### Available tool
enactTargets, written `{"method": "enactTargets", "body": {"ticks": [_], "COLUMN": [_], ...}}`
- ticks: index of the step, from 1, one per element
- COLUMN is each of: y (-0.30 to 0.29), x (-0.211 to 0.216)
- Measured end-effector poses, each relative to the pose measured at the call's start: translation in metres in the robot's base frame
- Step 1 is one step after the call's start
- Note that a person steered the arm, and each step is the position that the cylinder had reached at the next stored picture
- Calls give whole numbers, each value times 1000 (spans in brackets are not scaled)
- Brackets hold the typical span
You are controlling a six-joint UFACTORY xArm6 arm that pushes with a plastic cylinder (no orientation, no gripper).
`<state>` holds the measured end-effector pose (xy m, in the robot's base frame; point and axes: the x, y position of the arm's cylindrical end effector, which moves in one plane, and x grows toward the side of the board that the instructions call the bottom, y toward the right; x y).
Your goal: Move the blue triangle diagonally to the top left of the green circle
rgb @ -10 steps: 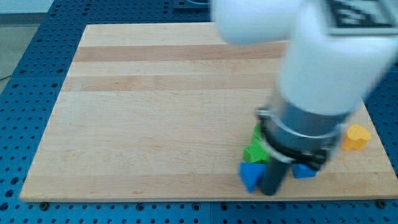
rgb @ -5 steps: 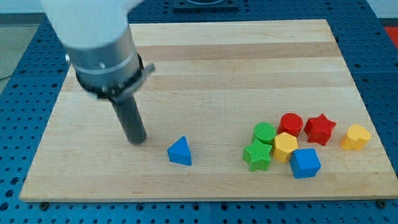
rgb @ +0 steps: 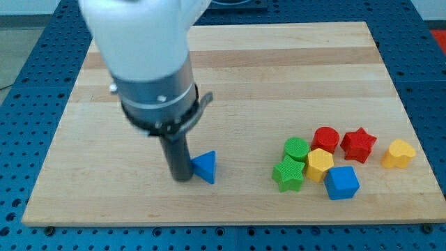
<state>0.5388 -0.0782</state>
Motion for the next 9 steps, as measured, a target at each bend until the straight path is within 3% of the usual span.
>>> {"method": "enactTargets", "body": {"ticks": [1, 3, 4, 6, 9], "y": [-1, -12, 41, 64, 36], "x": [-41, 31, 34, -63, -76]}}
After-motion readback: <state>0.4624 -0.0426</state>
